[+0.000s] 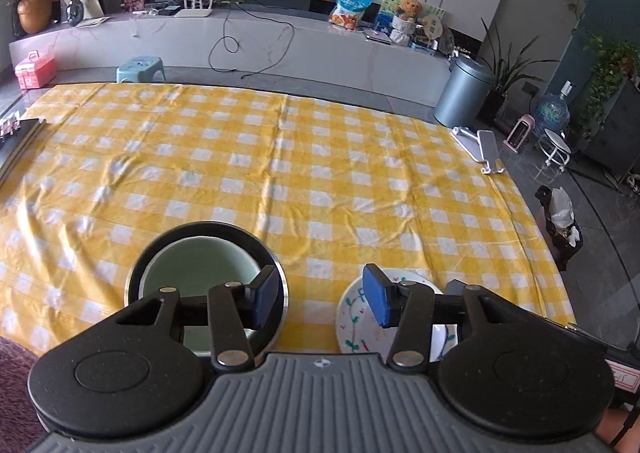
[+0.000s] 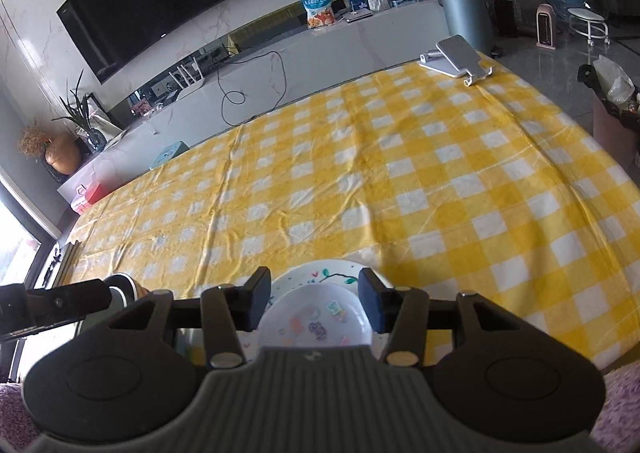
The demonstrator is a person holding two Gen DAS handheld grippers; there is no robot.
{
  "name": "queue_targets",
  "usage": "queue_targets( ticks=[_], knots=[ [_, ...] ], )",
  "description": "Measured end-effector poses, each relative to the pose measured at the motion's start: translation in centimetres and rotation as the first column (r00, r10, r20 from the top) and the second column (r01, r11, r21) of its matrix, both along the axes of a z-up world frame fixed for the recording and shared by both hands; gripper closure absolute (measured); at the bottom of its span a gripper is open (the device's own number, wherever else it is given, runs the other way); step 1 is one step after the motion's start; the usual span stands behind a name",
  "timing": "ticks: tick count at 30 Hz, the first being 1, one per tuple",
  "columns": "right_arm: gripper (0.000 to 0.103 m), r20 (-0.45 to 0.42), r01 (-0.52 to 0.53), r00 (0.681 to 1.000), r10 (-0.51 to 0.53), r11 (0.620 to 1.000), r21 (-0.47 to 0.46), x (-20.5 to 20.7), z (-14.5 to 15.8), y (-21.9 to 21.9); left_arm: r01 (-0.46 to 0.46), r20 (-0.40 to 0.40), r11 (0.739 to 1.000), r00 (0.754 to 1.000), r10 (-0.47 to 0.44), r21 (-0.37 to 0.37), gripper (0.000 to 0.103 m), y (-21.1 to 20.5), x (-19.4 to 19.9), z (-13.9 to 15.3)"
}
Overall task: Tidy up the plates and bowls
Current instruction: 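Open both grippers to release the small white bowl and withdraw, then move both grippers to the rim of the nested steel-orange-blue bowl stack and close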
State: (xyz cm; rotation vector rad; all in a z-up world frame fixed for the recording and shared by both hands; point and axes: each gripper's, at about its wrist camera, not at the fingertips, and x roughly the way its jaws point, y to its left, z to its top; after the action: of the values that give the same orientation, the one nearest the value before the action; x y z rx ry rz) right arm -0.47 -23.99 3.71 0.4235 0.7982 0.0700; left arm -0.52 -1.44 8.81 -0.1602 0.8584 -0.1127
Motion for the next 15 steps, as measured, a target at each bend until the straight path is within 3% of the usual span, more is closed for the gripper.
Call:
queue_targets(
  ticks=[6,15],
  knots=[
    [0.052,-0.016,-0.084,0.996,0.086,0.992,0.093,0.2,1.4,4.3,-0.154,-0.001,0.988,0.988,0.154,-0.018,0.041,5.9,0.0,0.1],
    [0.037,-0.101,-0.161,0.980,0.173,0.980,0.119,2.1,1.4,11.2,-0.302,-0.107,0.947,0.951,0.290,-0.109,0.040,11.9,0.6,-3.4]
  ],
)
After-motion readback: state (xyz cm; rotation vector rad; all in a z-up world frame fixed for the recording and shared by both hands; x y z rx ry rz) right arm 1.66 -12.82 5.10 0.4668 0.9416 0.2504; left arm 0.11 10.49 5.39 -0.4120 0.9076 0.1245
